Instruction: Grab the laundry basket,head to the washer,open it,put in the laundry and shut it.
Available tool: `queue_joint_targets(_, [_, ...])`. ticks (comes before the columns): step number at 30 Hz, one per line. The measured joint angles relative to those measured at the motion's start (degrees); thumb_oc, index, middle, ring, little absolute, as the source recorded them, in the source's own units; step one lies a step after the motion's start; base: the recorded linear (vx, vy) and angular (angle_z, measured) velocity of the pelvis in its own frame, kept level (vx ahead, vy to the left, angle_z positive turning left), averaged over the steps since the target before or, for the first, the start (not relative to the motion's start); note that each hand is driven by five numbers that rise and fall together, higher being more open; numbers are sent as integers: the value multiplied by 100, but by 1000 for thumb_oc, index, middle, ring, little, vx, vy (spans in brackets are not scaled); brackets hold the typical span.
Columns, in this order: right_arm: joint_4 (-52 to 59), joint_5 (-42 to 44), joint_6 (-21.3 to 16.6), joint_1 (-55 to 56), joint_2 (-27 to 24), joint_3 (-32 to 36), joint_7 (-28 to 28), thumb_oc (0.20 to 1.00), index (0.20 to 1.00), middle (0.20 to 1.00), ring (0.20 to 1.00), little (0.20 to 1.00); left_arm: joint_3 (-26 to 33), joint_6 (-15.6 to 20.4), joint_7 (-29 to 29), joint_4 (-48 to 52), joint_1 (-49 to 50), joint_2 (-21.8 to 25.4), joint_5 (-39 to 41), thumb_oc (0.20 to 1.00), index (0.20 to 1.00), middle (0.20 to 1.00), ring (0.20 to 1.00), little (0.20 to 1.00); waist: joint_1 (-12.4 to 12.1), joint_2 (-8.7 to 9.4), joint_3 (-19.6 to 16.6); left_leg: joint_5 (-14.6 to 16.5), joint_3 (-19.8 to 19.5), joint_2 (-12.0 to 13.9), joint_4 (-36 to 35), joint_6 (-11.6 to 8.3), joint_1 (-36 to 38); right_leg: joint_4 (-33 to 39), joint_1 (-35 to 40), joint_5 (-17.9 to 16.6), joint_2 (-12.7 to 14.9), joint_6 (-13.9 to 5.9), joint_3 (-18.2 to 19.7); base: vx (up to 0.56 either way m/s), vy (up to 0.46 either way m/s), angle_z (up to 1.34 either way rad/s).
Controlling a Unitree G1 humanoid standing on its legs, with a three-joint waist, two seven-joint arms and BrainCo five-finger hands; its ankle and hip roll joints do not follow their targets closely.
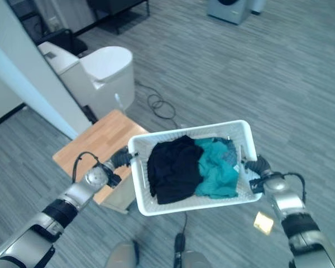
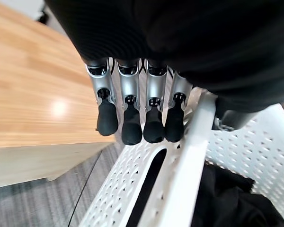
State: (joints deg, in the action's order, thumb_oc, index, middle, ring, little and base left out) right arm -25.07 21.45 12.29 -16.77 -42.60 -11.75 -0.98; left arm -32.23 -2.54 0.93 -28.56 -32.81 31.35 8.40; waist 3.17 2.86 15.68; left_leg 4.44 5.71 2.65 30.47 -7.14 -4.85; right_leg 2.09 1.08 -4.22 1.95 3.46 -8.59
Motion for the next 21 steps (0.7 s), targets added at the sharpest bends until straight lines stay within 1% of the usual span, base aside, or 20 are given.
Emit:
queue_joint_targets(1, [8,2,0,56,-41,37,7,200,200,200,200,200,0,4,-1,6,-92,-49,0,200,200,200,200,200,98,-50,-27,173,137,-20,-283,105,207,80,-3,-58,-33,14,-9,-75,83,31])
queue_joint_targets(2, [71,22,4,215,-65,335,30,200,200,200,200,200,-12,23,-5,29,-316,-163,-16,200,200,200,200,200,340,-240,-92,309,498,2,-2035,217,856,282,-72,-218,-147,-61,-23,-63,31,21])
queue_joint_targets(3, [73,24,4,209,-104,371,27,200,200,200,200,200,-10,38,-2,10,-398,-227,-47,200,200,200,200,200,355,-307,-87,302,448,12,-2446,208,983,283,-132,-245,-189,-99,-10,-87,32,13])
queue_joint_targets(4, [62,25,4,211,-121,482,24,200,200,200,200,200,-14,49,-1,-159,-559,-378,-58,200,200,200,200,200,373,-441,-60,126,428,54,-3166,206,1196,283,-201,-322,-278,-90,-22,-34,6,-13])
queue_joint_targets(5, [63,25,4,227,-103,498,20,200,200,200,200,200,-15,43,-1,-288,-547,-452,-59,200,200,200,200,200,365,-466,-70,-68,442,33,-3381,347,1292,285,-223,-363,-280,-114,-8,-29,-4,-7])
queue_joint_targets(6, [85,25,3,287,-117,499,19,200,200,200,200,200,-33,18,-1,-333,-506,-495,-58,200,200,200,200,200,372,-465,-71,-122,436,2,-3392,381,1294,288,-223,-364,-249,-126,-39,0,0,0])
queue_joint_targets(9, [69,22,4,493,-90,493,39,200,200,200,200,200,-74,-8,-15,-266,-368,-516,-56,200,200,200,200,200,316,-487,-82,-98,414,-52,-3356,441,1228,293,-222,-384,-140,-159,-186,-29,-54,18])
queue_joint_targets(12, [70,24,4,544,-84,482,105,200,200,200,200,200,-72,-18,-15,-246,-367,-514,-54,200,200,200,200,200,181,-563,-141,-116,414,-49,-3206,466,1092,291,-325,-391,-112,-168,-252,-11,-67,7])
queue_joint_targets(13, [69,24,4,545,-84,479,106,200,200,200,200,200,-74,-21,-15,-253,-364,-524,-55,200,200,200,200,200,152,-596,-157,-135,401,-30,-3141,444,1057,288,-330,-399,-123,-165,-271,0,-132,5])
queue_joint_targets(15, [75,24,4,541,-75,479,108,200,200,200,200,200,-81,-19,-15,-330,-365,-532,-54,200,200,200,200,200,72,-616,-168,-121,416,-5,-2990,464,1029,323,-289,-381,-142,-141,-251,24,-142,2])
queue_joint_targets(16, [75,25,3,518,-65,473,105,200,200,200,200,200,-80,-2,-15,-406,-378,-551,-54,200,200,200,200,200,54,-604,-175,-105,399,37,-2682,462,893,330,-273,-339,-164,-107,-271,24,-106,0])
queue_joint_targets(18, [64,25,3,517,-69,470,102,200,200,200,200,200,-91,-15,-17,-480,-353,-593,-52,200,200,200,200,200,-6,-560,-165,-108,375,27,-2285,457,776,315,-195,-317,-123,-70,-245,40,-110,0])
queue_joint_targets(20, [46,25,3,558,-70,437,101,200,200,200,200,200,-99,-13,-21,-621,-341,-681,-51,200,200,200,200,200,-77,-503,-135,-123,245,18,-1528,434,572,287,-38,-250,-86,-3,-211,82,-190,-6])
queue_joint_targets(21, [50,26,4,605,-69,423,100,200,200,200,200,200,-100,-12,-20,-623,-338,-694,-47,200,200,200,200,200,-129,-410,-81,-257,64,95,-209,188,6,202,106,-135,-73,67,-182,116,-157,-7])
